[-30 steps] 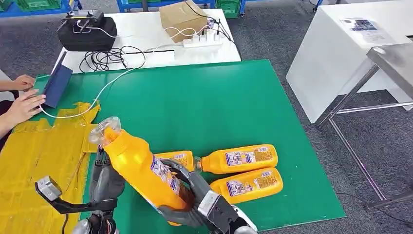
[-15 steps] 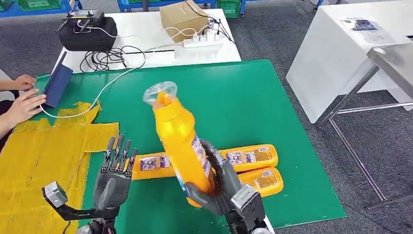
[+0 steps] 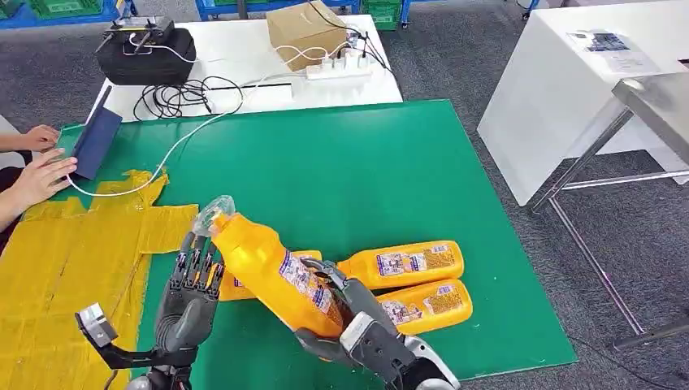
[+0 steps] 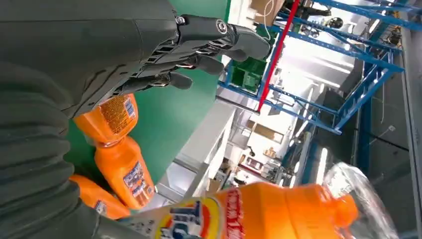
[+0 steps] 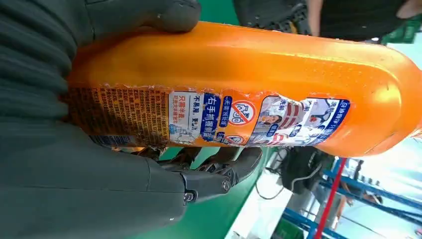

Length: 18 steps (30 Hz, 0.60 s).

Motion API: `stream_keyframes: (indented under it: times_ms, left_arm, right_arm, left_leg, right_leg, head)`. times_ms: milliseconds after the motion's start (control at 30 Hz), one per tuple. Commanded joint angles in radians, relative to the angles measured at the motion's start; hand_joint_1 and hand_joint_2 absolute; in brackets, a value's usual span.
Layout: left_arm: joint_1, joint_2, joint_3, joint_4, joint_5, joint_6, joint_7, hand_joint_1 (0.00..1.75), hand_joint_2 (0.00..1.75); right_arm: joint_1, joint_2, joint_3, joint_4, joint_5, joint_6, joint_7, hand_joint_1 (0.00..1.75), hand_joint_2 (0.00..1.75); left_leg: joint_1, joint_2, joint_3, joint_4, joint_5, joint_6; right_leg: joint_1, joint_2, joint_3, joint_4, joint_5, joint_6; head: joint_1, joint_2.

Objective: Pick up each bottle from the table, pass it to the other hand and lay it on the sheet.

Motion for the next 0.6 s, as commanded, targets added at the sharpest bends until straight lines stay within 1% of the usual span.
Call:
stream_keyframes:
  times_ms: [33,67,133,167,233,267,300,433,500,600]
  left_arm:
    - [-0.03,0.004,0.009,0.05,-0.007,0.003,0.0,0.0,1.75]
    - [-0.03,0.004,0.009,0.05,-0.007,0.003,0.0,0.0,1.75]
    - [-0.03,0.004,0.009,0.05,-0.007,0.003,0.0,0.0,1.75]
    - [-0.032,0.005,0.006,0.052,-0.009,0.002,-0.001,0.0,1.75]
    - [-0.042,0.01,-0.011,0.062,-0.017,-0.004,-0.002,0.0,1.75]
    - [-0.047,0.012,-0.021,0.07,-0.021,-0.006,-0.005,0.0,1.75]
    - [-0.05,0.013,-0.026,0.076,-0.022,-0.007,-0.006,0.0,1.75]
    - [-0.076,0.021,-0.055,0.11,-0.032,-0.011,-0.012,0.0,1.75]
    - [-0.082,0.031,-0.078,0.118,-0.05,-0.016,-0.017,0.0,1.75]
    - [-0.087,0.053,-0.12,0.126,-0.083,-0.038,-0.034,0.0,1.75]
  right_arm:
    - [-0.052,-0.03,0.035,0.09,0.001,0.001,0.002,1.75,1.75]
    - [-0.052,-0.03,0.035,0.09,0.001,0.001,0.002,1.75,1.75]
    - [-0.052,-0.03,0.035,0.09,0.001,0.001,0.002,1.75,1.75]
    - [-0.059,-0.034,0.042,0.094,0.0,0.015,0.01,1.75,1.75]
    - [-0.092,-0.044,0.078,0.124,0.016,0.038,0.026,1.75,1.75]
    - [-0.105,-0.035,0.102,0.143,0.022,0.043,0.031,1.75,1.75]
    - [-0.119,-0.034,0.132,0.158,0.041,0.048,0.047,1.75,1.75]
    - [-0.229,-0.033,0.246,0.255,0.06,0.062,0.079,1.75,1.75]
    - [-0.271,-0.029,0.28,0.294,0.059,0.069,0.088,1.75,1.75]
    - [-0.317,-0.026,0.311,0.335,0.048,0.075,0.098,1.75,1.75]
  left_leg:
    - [-0.001,-0.002,0.003,-0.002,0.0,0.002]
    - [-0.002,-0.002,0.005,-0.003,0.0,0.003]
    - [-0.001,-0.001,0.003,-0.002,0.0,0.002]
    - [-0.002,-0.002,0.005,-0.002,0.0,0.003]
    - [-0.001,-0.001,0.002,-0.002,0.0,0.002]
    - [-0.001,-0.001,0.002,-0.001,0.0,0.002]
    - [-0.001,-0.001,0.003,-0.002,0.0,0.002]
    - [-0.002,-0.001,0.005,-0.003,0.001,0.003]
    - [-0.001,0.001,0.002,-0.002,0.0,0.002]
    - [-0.002,-0.001,0.005,-0.003,0.001,0.003]
  right_leg:
    - [-0.001,0.0,0.002,-0.001,0.0,-0.001]
    - [-0.001,0.0,0.004,-0.001,-0.001,-0.002]
    - [-0.001,0.0,0.002,-0.001,0.0,-0.001]
    - [-0.001,0.001,0.003,-0.001,-0.001,-0.002]
    - [-0.001,0.0,0.002,-0.001,0.0,-0.001]
    - [0.0,0.001,0.001,-0.001,0.0,-0.001]
    - [-0.001,0.001,0.002,-0.001,0.0,-0.001]
    - [-0.001,0.002,0.004,-0.002,0.0,-0.002]
    - [-0.001,0.002,0.001,-0.001,0.001,-0.001]
    - [-0.002,0.001,0.004,-0.001,0.001,-0.002]
  head:
    - [0.0,0.0]
    - [0.0,0.0]
    - [0.0,0.0]
    - [0.0,0.0]
    - [0.0,0.0]
    - [0.0,0.0]
    - [0.0,0.0]
    - [0.0,0.0]
    - [0.0,0.0]
    - [0.0,0.0]
